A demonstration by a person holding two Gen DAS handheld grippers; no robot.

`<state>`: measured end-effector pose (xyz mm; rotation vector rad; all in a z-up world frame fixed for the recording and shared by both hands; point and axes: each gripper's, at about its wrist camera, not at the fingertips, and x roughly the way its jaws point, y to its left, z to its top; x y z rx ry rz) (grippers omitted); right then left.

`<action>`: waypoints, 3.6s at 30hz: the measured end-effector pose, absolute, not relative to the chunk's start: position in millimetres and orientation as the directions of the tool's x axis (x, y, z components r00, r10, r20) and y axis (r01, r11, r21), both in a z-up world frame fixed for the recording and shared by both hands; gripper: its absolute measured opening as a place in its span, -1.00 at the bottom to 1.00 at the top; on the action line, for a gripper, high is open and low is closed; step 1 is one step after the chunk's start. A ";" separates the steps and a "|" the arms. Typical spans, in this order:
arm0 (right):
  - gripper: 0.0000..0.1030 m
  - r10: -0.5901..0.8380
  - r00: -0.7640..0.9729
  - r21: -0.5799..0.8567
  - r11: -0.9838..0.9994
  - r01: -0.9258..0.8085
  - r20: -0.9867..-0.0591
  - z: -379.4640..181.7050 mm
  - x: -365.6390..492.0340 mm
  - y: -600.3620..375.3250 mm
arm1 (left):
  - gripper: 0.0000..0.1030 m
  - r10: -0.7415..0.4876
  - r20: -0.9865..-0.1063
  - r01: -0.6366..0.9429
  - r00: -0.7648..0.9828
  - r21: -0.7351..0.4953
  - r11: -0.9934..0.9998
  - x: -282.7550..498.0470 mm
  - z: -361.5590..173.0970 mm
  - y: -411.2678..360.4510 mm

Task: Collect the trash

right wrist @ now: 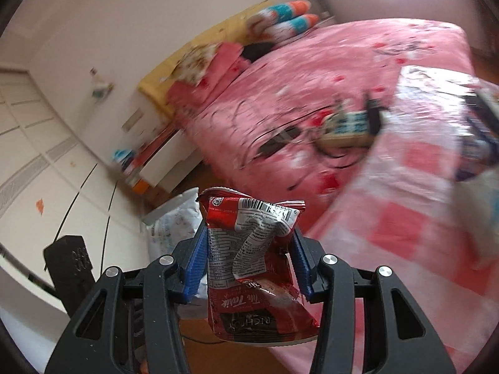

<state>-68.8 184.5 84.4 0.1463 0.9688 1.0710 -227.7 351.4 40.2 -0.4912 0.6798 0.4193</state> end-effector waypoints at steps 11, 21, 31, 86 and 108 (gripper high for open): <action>0.26 0.768 0.026 0.539 0.472 -0.697 -0.640 42.8 -80.0 256.8 | 0.21 0.279 -0.721 -0.652 0.634 -0.305 0.694 -245.4 -0.4 408.9; 0.77 0.760 0.192 0.491 0.567 -0.661 -0.621 50.5 -73.6 213.5 | 0.43 0.303 -0.686 -0.624 0.661 -0.279 0.730 -243.0 0.1 401.2; 0.78 0.714 0.370 0.434 0.672 -0.600 -0.595 47.5 -63.1 137.6 | 0.53 0.269 -0.658 -0.517 0.703 -0.213 0.829 -224.1 18.4 358.8; 0.89 0.440 0.733 0.505 0.850 -0.153 -0.518 62.7 36.4 -165.3 | 0.53 -0.067 -0.710 -0.051 0.701 -0.145 0.988 -37.3 86.3 111.2; 0.54 0.514 0.627 0.541 0.823 -0.171 -0.585 37.2 110.8 -154.9 | 0.53 0.078 -0.808 -0.203 0.584 -0.052 0.978 135.8 44.5 77.6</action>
